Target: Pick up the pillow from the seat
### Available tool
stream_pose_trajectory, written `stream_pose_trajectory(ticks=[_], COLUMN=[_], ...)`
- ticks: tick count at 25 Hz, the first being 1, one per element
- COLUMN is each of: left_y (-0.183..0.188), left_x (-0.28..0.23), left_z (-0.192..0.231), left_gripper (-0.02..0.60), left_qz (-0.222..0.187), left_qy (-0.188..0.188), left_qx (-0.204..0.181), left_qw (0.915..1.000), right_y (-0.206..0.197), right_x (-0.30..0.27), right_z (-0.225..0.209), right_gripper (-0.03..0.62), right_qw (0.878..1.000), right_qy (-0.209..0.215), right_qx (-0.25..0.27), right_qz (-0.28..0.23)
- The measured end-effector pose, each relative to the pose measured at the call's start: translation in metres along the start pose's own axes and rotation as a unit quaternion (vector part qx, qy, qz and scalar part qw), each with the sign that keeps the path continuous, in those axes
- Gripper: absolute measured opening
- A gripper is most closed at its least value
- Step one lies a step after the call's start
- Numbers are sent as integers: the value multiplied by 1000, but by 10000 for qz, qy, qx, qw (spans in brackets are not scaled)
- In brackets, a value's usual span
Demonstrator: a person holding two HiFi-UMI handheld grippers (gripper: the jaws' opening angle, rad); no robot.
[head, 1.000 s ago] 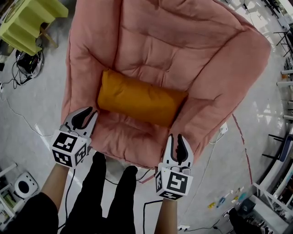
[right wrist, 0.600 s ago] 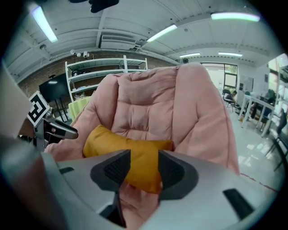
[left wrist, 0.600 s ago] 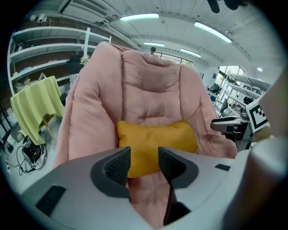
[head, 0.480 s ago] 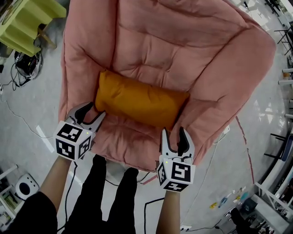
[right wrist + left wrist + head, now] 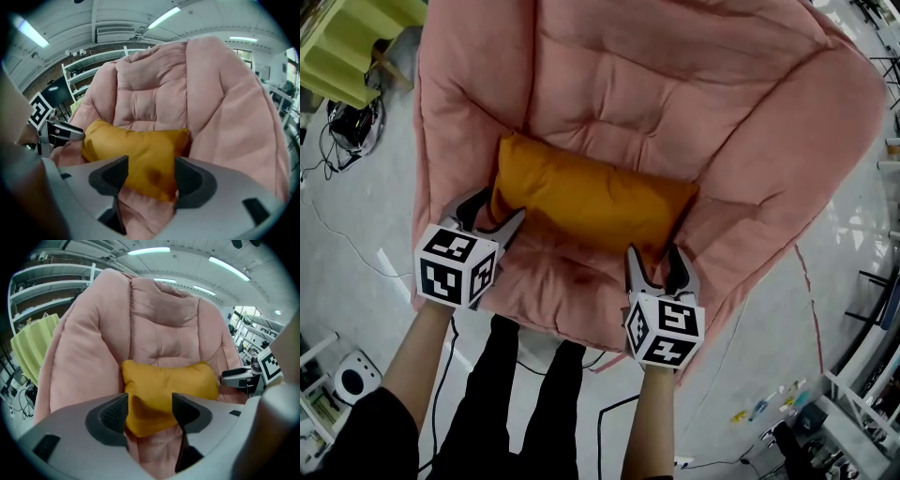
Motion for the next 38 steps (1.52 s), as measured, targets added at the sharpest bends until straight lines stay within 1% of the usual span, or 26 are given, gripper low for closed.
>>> stream_pose_trajectory(ticks=[6,14,17,23,27,30,33,38], left_y=[-2,-6,-8,-11,-15,-18,-17,-19], left_x=[-15,-30,-38,-49,-58,-64,-66,-66], left_z=[4,6,7,9,9,7,6,3], left_gripper=[290,294,293,293,293,281,272,220], left_qz=[199,432,548,726,868,952,954,900], left_qy=[-22,-185,-216,-126,-83,-104,-133,-120], left_qx=[-16,5,-25,-79,-146,-220,-254,-419], left_qw=[9998,9989,9983,9973,9961,9952,9950,9950], right_y=[-9,-15,-16,-18,-21,-23,-23,-24], right_x=[-18,-37,-45,-59,-70,-73,-74,-74], right_z=[-14,-21,-21,-18,-17,-16,-17,-11], right_gripper=[305,322,322,321,321,319,311,262], right_qw=[9994,9972,9959,9933,9914,9906,9918,9928], right_qy=[-90,-17,52,124,76,77,102,51], right_qx=[-174,-399,-377,-244,-128,-48,1,147], right_qz=[300,634,826,1119,1300,1363,1277,1188])
Point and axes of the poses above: the fingertips, and each gripper's own axes: x backward along the fingers, z to its left, y out of its top, the point moved 2 cm from there along x, backward along the fingers, and after that the axes turned 3 degrees about -x, right-handed, at the moved point
